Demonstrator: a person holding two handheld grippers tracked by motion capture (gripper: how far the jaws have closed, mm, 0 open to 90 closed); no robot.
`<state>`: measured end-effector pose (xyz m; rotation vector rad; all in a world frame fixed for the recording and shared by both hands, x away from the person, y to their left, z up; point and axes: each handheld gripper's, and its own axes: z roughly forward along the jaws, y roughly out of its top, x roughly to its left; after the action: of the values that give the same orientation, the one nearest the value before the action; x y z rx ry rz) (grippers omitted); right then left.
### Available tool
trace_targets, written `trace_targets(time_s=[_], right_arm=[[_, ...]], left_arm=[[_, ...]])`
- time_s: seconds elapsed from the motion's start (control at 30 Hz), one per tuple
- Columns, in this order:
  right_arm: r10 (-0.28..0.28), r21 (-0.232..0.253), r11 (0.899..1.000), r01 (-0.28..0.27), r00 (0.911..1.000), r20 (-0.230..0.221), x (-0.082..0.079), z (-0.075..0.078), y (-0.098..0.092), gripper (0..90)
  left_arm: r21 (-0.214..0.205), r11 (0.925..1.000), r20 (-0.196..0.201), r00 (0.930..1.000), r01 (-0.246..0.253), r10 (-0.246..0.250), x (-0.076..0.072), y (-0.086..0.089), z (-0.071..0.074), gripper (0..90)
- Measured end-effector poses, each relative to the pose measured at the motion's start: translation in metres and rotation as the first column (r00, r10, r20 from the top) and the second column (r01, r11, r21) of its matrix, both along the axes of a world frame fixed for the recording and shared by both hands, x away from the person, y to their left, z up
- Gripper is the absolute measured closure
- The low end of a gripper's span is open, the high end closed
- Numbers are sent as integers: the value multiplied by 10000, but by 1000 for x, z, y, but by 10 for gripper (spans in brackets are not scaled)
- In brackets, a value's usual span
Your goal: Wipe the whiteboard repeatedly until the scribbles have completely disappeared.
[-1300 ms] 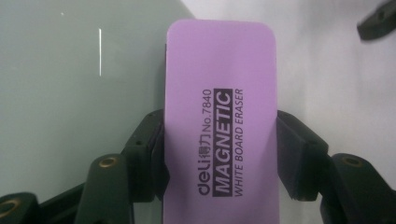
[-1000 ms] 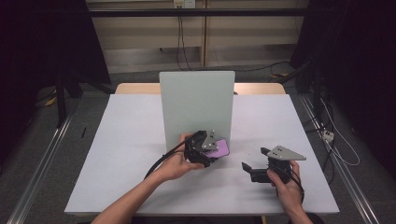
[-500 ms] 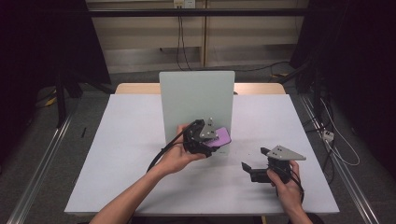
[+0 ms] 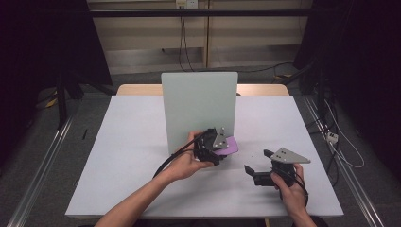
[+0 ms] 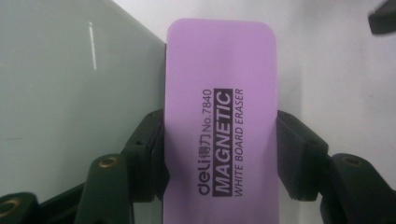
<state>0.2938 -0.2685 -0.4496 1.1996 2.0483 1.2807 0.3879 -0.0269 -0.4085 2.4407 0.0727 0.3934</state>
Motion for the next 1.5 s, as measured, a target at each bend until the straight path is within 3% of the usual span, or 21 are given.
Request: trace_targets(time_s=[0.13, 0.27, 0.37, 0.47, 0.63, 0.77, 0.97, 1.07, 1.1, 1.2, 1.33, 1.5], right_arm=[[2, -19, 10000, -1, 10000, 58, 0, 0, -1, 47], [0, -24, 10000, 0, 10000, 58, 0, 0, -1, 48], [9, -8, 10000, -9, 10000, 25, 0, 0, 0, 48], [6, -16, 10000, -6, 10000, 61, 0, 0, -1, 48], [9, -7, 10000, -9, 10000, 4, 0, 0, 0, 48], [21, -30, 10000, -21, 10000, 17, 1, 0, 0, 47], [16, -23, 10000, -16, 10000, 13, 1, 0, 0, 48], [16, -28, 10000, -16, 10000, 14, 1, 0, 0, 48], [10, -18, 10000, -10, 10000, 6, 1, 0, 1, 48], [6, -18, 10000, -6, 10000, 12, 1, 0, 1, 48], [-18, 14, 10000, 18, 10000, -14, 1, 0, 0, 48], [5, 5, 10000, -5, 10000, -6, 0, 0, 1, 47]], left_arm=[[591, 9979, -295, 9993, 245, -228, -3, -4, -11, 411], [531, 9982, -462, 9986, 264, -239, -3, -4, -15, 412], [65, 9999, -412, 9991, 90, -87, -1, 0, -9, 412], [-1, 10000, -303, 9995, -37, 37, 4, 7, 3, 412], [-876, 9953, -93, 9992, -404, 397, 12, 24, 22, 412], [-1089, 9929, -12, 9988, -487, 489, 16, 32, 30, 412], [-275, 9996, 187, 9998, -34, 40, 9, 32, 16, 411], [42, 9998, -51, 9998, 203, -202, 6, 31, 4, 412], [419, 9988, -168, 9995, 271, -264, 4, 30, 1, 412], [803, 9948, -354, 9975, 632, -605, 2, 28, -10, 412], [975, 9917, -658, 9948, 842, -780, 1, 24, -17, 411], [737, 9927, -678, 9936, 958, -908, 1, 10, -20, 412]])
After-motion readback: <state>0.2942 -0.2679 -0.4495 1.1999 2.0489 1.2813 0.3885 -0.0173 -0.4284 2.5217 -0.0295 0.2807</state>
